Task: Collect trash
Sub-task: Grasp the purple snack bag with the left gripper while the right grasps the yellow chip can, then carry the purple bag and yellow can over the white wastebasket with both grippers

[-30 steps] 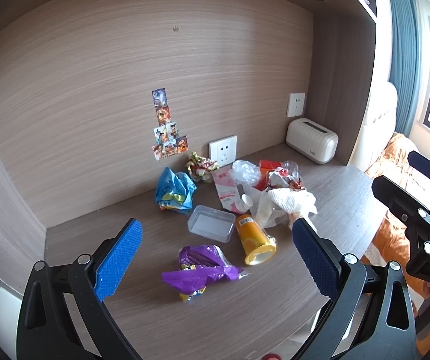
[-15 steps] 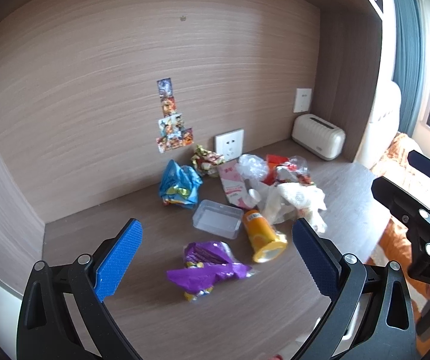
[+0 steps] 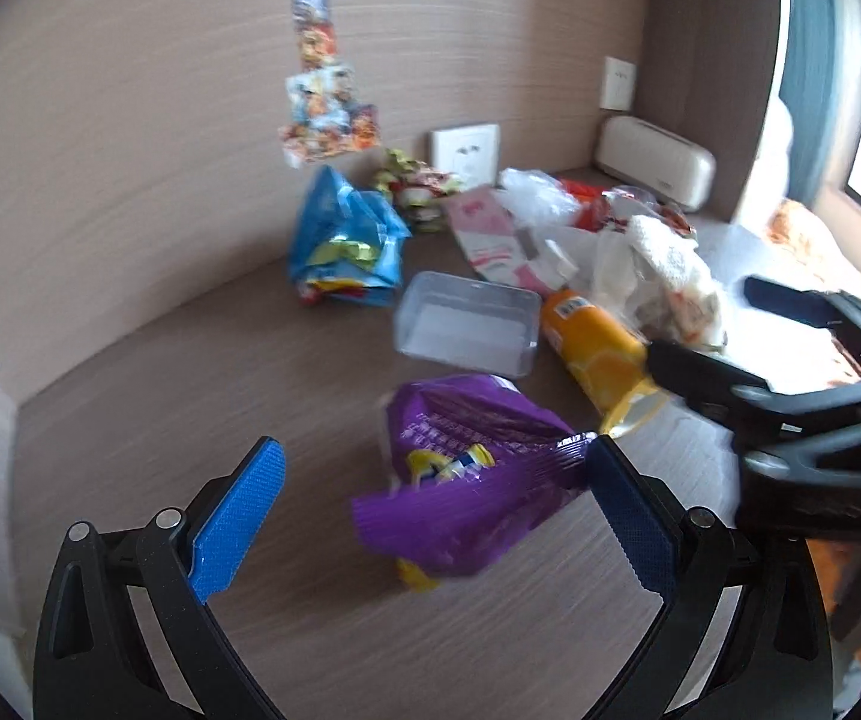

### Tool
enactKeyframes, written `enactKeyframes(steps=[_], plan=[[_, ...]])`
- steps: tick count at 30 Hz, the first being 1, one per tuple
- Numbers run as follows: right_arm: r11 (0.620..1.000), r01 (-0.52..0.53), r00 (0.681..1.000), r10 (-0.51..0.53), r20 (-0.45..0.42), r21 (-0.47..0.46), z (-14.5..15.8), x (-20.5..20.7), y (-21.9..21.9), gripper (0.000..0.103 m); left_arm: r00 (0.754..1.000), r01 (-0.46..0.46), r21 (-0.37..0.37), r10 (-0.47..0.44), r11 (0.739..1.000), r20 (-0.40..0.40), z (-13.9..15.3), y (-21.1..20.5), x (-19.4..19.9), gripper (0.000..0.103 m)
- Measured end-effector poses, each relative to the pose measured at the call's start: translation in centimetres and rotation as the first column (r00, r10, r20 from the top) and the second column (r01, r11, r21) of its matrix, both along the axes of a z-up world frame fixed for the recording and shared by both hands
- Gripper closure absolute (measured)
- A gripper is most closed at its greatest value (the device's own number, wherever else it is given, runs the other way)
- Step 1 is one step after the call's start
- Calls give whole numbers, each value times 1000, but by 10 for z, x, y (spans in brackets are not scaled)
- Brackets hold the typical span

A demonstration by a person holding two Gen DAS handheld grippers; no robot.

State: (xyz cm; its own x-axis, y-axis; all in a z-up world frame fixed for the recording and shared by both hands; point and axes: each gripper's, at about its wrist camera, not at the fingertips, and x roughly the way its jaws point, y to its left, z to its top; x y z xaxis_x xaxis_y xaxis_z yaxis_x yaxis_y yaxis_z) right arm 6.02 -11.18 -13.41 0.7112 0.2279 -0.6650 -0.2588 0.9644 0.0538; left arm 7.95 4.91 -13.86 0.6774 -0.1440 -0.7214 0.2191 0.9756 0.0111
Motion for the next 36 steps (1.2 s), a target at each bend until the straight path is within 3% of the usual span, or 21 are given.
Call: enactKeyframes(steps=[2, 4, 6, 10, 11, 15, 21, 28, 36], plan=[[1000, 30, 999, -30, -40, 3, -10, 13, 0, 4, 1000, 31, -31, -31, 999, 2, -4, 3, 8, 5], [1000, 19, 997, -17, -80, 19, -21, 23, 2, 10, 999, 49, -56, -49, 997, -8, -7, 5, 16, 6], [1000, 14, 995, -11, -103, 19, -28, 27, 5, 18, 997, 79, -33, -80, 996, -15, -10, 3, 24, 14], [1000, 2, 990, -1, -138, 6, -39, 29, 14, 46, 988, 156, 39, -156, 987, -2, -17, -4, 28, 24], [1000, 3, 990, -2, -143, 9, -41, 28, 16, 49, 986, 166, 38, -166, 985, 0, -17, -3, 29, 27], [1000, 15, 991, -14, -134, 9, -39, 22, 19, 50, 983, 185, -6, -185, 983, -1, -17, 7, 34, 47], [999, 35, 993, -31, -111, 35, -18, 4, 17, 50, 979, 205, -26, -205, 978, -4, -12, 15, 33, 53], [997, 31, 998, -28, -49, 75, 20, -22, 5, 51, 983, 179, -20, -179, 984, 33, 20, 24, 10, 59], [998, 43, 999, -43, 3, 48, 42, -45, -32, 52, 975, 219, -18, -218, 976, 52, 46, -9, -17, 64]])
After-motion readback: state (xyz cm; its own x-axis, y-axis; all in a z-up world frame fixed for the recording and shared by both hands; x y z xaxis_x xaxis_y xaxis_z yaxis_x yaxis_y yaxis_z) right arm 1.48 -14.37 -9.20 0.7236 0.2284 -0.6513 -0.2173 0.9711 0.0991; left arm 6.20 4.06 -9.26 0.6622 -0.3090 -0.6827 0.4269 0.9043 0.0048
